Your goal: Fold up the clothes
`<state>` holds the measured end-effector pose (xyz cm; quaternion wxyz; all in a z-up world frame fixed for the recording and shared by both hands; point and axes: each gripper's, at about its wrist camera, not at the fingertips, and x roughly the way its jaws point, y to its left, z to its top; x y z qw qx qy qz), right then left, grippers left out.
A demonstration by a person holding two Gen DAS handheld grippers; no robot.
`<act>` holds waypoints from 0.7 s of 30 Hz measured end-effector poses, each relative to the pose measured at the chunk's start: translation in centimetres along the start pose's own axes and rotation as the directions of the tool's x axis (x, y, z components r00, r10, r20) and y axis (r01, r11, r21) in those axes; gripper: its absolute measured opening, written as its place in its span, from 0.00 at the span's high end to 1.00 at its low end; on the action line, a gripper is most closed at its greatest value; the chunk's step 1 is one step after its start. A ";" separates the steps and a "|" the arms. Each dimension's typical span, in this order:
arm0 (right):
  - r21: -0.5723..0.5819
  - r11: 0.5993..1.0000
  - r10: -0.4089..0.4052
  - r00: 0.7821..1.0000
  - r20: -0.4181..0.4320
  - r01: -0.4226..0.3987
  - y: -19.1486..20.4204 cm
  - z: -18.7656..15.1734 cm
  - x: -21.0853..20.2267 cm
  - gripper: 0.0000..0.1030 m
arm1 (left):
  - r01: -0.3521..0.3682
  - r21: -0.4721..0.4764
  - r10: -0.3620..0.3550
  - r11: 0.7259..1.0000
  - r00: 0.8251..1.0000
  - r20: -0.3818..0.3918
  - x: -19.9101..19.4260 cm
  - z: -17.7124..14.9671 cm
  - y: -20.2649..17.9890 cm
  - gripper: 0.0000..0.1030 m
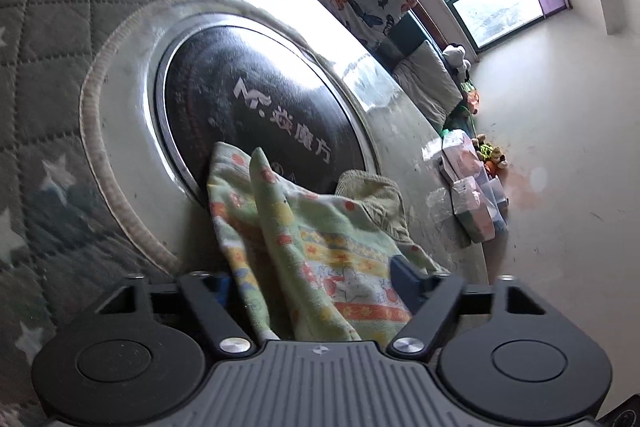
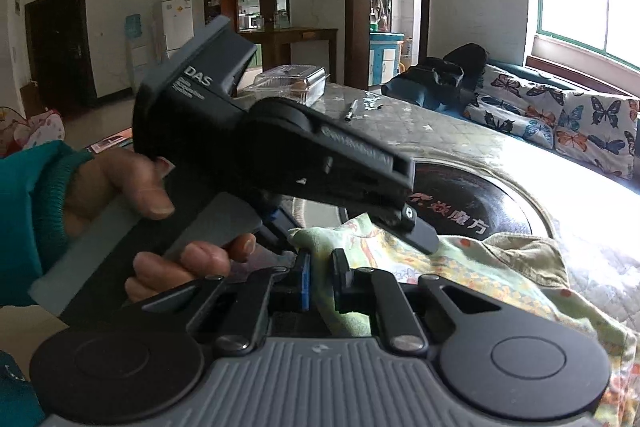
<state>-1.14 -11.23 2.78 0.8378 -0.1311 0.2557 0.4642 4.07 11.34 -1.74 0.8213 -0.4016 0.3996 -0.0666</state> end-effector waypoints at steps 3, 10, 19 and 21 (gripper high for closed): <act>0.009 1.000 0.005 1.000 0.000 -0.005 -0.2 -0.3 -0.3 0.89 | -0.001 -0.003 0.001 1.000 1.000 -0.009 0.3 -0.3 0.2 0.59; 0.040 0.999 -0.031 0.999 0.008 0.031 -1.9 -0.5 -1.2 0.76 | -0.017 -0.024 0.016 1.000 1.000 -0.013 0.4 -0.2 1.1 0.83; 0.229 0.916 -0.321 0.944 -0.071 0.329 -10.8 -4.6 -3.8 0.57 | -0.029 -0.006 0.029 1.000 1.000 -0.010 0.3 -0.3 1.0 0.83; 0.272 0.878 -0.382 0.919 -0.098 0.394 -13.0 -5.9 -4.3 0.57 | -0.035 0.004 0.035 0.999 0.999 -0.010 0.4 -0.3 0.8 0.83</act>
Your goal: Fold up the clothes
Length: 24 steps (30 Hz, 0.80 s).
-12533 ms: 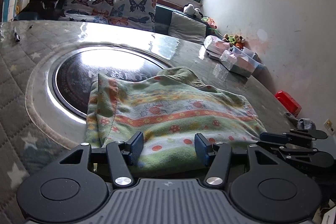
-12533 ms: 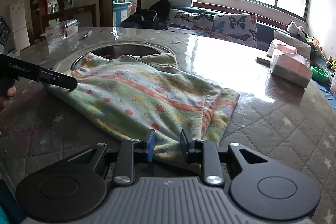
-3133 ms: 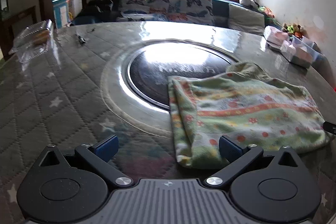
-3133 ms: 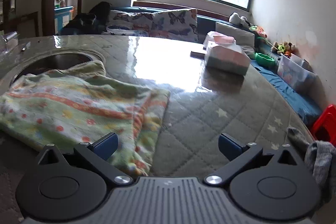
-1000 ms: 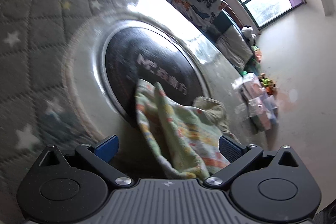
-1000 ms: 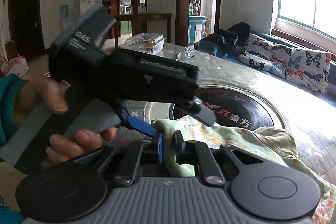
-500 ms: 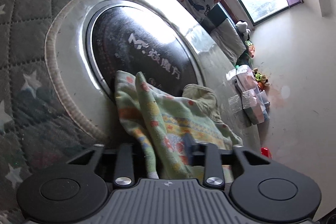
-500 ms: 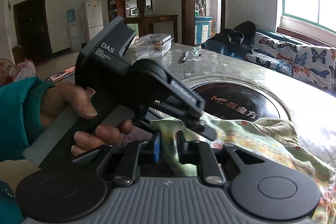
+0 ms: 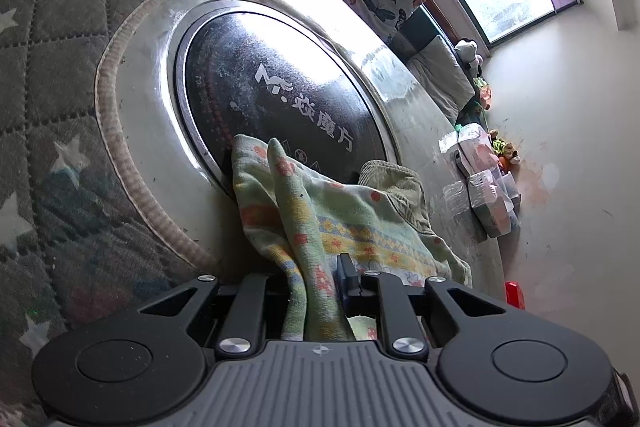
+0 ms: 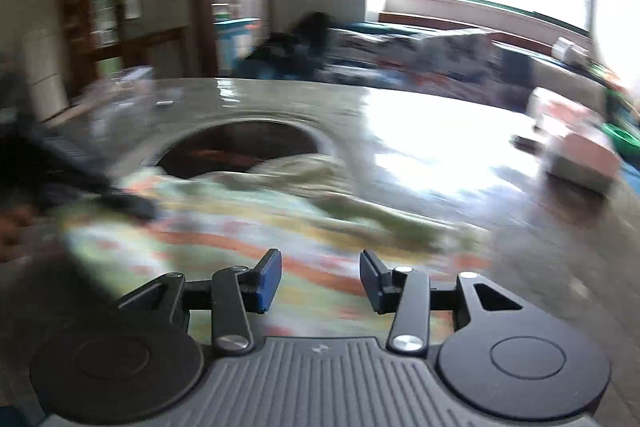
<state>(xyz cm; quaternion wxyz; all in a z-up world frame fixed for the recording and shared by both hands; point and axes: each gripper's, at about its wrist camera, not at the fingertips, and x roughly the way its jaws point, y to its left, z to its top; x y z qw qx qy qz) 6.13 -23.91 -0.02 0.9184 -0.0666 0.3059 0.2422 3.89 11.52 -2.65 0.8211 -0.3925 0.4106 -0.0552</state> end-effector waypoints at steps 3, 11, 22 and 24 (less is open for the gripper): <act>0.089 0.994 -0.069 0.998 -0.011 0.070 -2.7 -0.4 1.1 0.57 | -0.006 0.002 0.006 1.000 1.000 0.000 0.1 0.0 -0.1 0.82; 0.228 0.965 -0.129 0.991 -0.026 0.131 -6.5 -1.3 2.5 0.47 | -0.027 0.018 0.027 0.999 1.000 0.003 0.4 0.0 -0.6 0.82; 0.218 0.972 -0.098 0.995 0.010 0.093 -4.8 -0.7 1.2 0.91 | -0.052 0.105 0.047 0.993 0.998 0.044 0.1 0.1 -2.0 0.85; 0.214 0.972 -0.102 0.994 0.037 0.092 -4.7 -0.4 0.1 0.92 | -0.055 0.141 0.047 0.988 0.997 0.059 -0.1 0.2 -2.9 0.86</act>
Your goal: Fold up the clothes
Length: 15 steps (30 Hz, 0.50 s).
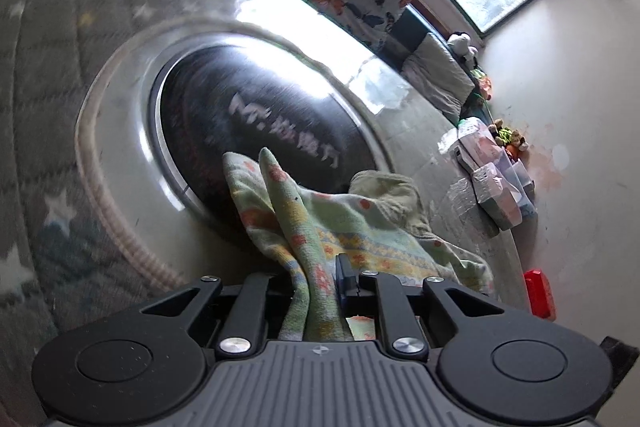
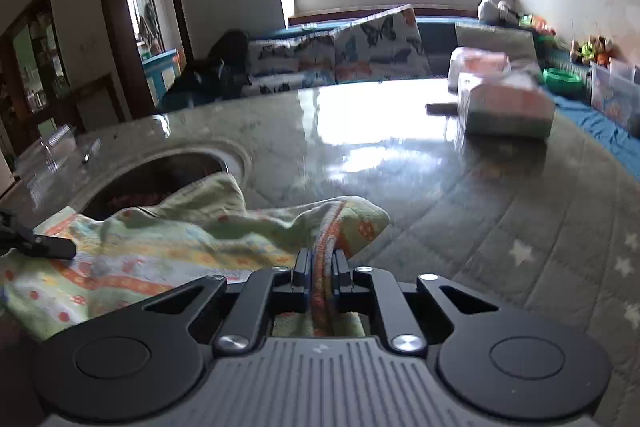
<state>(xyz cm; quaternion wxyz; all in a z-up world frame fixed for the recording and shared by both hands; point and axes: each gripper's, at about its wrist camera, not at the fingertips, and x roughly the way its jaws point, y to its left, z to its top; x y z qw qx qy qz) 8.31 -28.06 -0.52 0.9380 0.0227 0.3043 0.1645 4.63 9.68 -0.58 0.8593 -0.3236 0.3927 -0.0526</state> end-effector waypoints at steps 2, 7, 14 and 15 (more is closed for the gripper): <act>-0.003 1.000 -0.004 1.000 0.030 0.004 0.1 0.6 -1.2 0.92 | 0.009 0.029 -0.009 1.000 1.000 0.011 -0.1 0.4 -0.8 0.88; -0.022 0.998 -0.049 0.995 0.084 0.051 -0.5 2.0 -3.5 0.92 | 0.036 0.119 -0.038 0.992 0.999 0.013 0.6 1.0 -3.9 0.90; -0.028 0.989 -0.138 0.982 0.131 0.143 -3.1 4.2 -5.5 0.93 | 0.074 0.198 -0.074 0.977 0.997 -0.011 3.4 1.7 -8.9 0.90; -0.027 0.987 -0.151 0.979 0.134 0.156 -3.6 4.5 -5.6 0.93 | 0.080 0.205 -0.078 0.976 0.997 -0.017 3.8 1.8 -9.6 0.90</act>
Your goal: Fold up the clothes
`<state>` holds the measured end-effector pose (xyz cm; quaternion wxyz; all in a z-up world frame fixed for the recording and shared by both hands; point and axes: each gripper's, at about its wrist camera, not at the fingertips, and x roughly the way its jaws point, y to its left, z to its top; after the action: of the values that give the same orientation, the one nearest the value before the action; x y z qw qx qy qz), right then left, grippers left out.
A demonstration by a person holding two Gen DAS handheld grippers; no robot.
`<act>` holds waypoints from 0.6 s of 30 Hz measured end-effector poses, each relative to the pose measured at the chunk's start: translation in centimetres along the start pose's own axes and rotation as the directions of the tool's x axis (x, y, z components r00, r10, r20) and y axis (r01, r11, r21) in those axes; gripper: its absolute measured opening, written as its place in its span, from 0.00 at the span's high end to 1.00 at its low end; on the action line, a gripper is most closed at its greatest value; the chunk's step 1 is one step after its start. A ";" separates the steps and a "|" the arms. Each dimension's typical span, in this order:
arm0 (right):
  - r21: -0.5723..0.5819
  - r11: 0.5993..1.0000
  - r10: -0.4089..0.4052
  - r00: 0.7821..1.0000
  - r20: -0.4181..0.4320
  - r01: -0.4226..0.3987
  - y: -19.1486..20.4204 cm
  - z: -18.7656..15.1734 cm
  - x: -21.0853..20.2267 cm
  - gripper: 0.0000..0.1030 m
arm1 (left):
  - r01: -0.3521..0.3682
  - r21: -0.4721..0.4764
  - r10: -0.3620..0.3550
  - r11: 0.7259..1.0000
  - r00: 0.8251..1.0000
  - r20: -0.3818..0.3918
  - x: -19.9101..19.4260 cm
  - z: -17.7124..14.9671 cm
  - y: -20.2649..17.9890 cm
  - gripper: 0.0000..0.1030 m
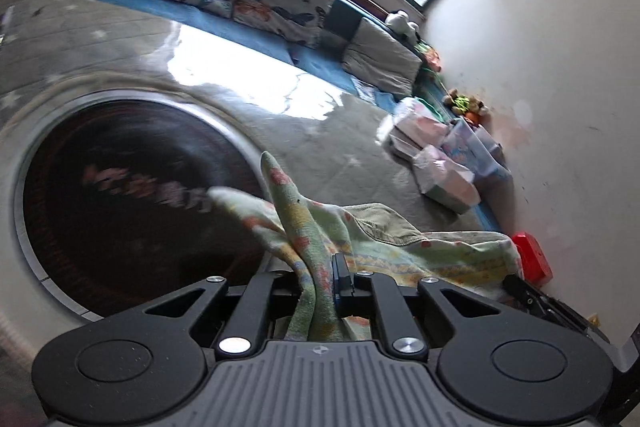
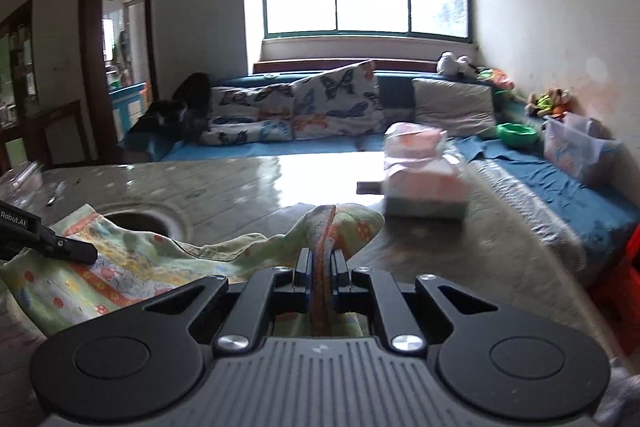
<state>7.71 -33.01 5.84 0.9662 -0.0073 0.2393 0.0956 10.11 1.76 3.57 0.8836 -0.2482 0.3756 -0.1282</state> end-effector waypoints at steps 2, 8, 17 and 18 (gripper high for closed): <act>-0.004 1.000 -0.024 1.000 0.006 0.024 -1.0 0.6 0.1 0.93 | 0.006 0.016 -0.006 1.000 1.000 -0.010 1.2 0.4 -1.2 0.90; -0.007 0.996 -0.088 0.996 0.012 0.088 -4.0 1.6 1.0 0.93 | 0.026 0.054 -0.024 0.998 0.999 -0.037 4.4 1.3 -4.1 0.90; 0.011 0.990 -0.138 0.990 -0.033 0.138 -6.8 0.5 3.2 0.94 | 0.028 0.085 -0.021 0.996 0.996 -0.087 8.0 1.4 -6.2 0.89; 0.015 0.990 -0.138 0.990 -0.041 0.139 -7.0 0.3 3.4 0.94 | 0.026 0.088 -0.018 0.996 0.995 -0.094 8.4 1.3 -6.4 0.89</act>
<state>12.14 -39.20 4.30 0.9656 -0.0172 0.2581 0.0259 16.56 -6.63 2.74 0.8739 -0.2065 0.4077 -0.1661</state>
